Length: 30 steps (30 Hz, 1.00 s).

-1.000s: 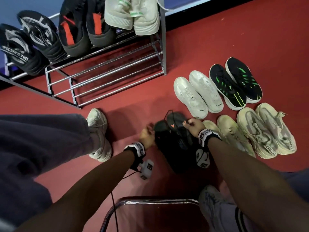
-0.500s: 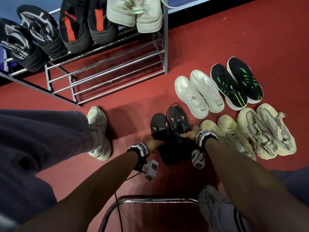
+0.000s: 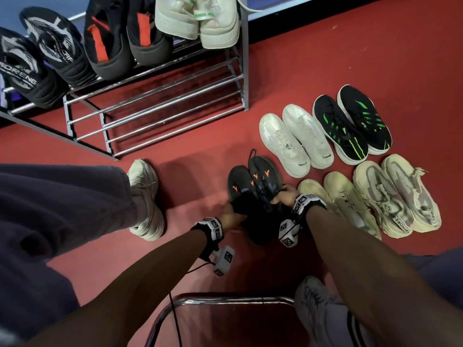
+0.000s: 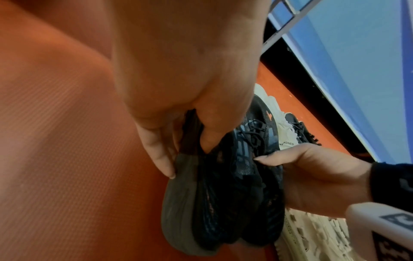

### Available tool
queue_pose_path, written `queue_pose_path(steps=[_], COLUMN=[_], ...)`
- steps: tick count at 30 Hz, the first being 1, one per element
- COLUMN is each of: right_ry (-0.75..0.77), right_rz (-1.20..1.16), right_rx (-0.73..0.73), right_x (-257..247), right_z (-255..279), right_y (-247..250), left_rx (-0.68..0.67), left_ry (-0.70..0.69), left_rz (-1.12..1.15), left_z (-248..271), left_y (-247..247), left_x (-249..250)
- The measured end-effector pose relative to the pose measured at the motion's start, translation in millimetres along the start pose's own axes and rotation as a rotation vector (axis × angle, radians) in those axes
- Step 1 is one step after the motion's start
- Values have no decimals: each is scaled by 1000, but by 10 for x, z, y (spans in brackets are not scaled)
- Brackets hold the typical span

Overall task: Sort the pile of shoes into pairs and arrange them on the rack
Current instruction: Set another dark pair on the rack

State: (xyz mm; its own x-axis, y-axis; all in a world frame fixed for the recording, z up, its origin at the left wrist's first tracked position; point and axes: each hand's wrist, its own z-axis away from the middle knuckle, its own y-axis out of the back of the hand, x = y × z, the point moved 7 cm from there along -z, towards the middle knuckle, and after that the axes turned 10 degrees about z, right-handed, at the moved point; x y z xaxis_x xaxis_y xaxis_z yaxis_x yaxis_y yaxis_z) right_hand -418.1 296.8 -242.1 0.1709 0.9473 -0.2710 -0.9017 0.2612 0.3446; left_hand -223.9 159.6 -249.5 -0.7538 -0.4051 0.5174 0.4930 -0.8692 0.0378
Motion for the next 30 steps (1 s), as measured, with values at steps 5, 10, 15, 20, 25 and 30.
queue_pose_path(steps=[5, 10, 15, 20, 25, 30], right_ry=[106, 239, 298, 489, 673, 915], right_rz=[-97, -87, -409, -623, -719, -648], right_rx=[-83, -27, 31, 42, 89, 141], right_x=[10, -331, -835, -1437, -2144, -2847], right_z=[-134, -135, 403, 833, 1884, 2993], right_y=[90, 344, 631, 791, 941, 971], left_rx=[31, 63, 98, 145, 250, 320], left_ry=[-171, -354, -472, -585, -709, -848], left_rz=[-69, 26, -34, -160, -250, -200], left_z=[121, 233, 732, 1306, 1903, 2489], left_y=[125, 251, 347, 686, 1309, 1916], left_x=[289, 693, 1460, 2266, 2936, 3425])
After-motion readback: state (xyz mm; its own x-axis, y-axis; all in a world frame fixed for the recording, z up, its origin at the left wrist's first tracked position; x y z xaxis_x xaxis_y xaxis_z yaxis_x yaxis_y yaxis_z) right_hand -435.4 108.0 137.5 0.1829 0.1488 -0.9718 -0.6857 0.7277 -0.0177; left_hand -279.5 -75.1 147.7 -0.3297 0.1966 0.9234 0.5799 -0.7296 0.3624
